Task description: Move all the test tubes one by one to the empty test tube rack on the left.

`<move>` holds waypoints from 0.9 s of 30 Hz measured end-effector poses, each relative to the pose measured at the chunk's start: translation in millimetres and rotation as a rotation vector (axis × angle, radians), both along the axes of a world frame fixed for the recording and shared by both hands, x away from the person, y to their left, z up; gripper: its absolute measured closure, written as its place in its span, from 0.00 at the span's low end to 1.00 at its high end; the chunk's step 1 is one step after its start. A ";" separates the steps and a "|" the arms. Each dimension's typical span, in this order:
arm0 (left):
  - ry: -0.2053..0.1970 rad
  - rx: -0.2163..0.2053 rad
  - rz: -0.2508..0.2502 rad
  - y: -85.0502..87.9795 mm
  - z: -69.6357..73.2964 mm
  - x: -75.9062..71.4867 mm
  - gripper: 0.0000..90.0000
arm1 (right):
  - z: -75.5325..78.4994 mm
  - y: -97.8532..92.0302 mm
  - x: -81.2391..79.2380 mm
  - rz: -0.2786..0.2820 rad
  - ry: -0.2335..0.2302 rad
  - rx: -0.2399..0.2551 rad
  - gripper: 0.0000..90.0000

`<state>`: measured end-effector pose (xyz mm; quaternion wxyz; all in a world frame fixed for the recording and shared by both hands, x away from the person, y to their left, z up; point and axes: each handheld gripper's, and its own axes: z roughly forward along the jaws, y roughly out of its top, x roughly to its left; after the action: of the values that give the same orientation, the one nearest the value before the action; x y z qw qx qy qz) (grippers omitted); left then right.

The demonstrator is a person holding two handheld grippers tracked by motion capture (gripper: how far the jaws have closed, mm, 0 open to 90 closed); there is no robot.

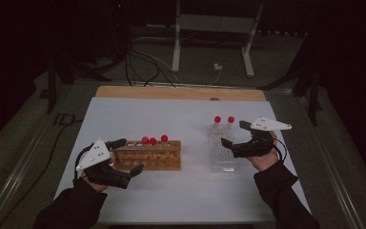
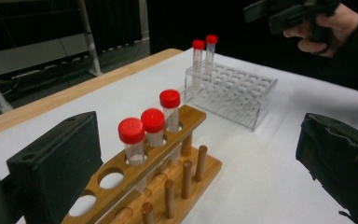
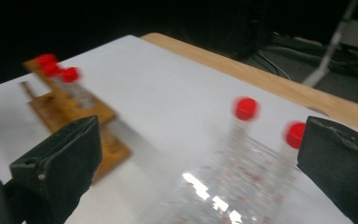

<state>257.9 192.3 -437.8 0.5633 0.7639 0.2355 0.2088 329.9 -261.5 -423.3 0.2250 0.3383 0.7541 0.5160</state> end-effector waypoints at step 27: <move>0.027 0.005 -0.014 -0.2 -8.4 0.8 0.01 | -59.6 -10.2 68.8 -0.181 0.090 -0.089 0.77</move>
<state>258.6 192.1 -446.2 0.5599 0.7696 0.2371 0.1950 398.7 -271.7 -482.9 0.2515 0.4174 0.7518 0.4441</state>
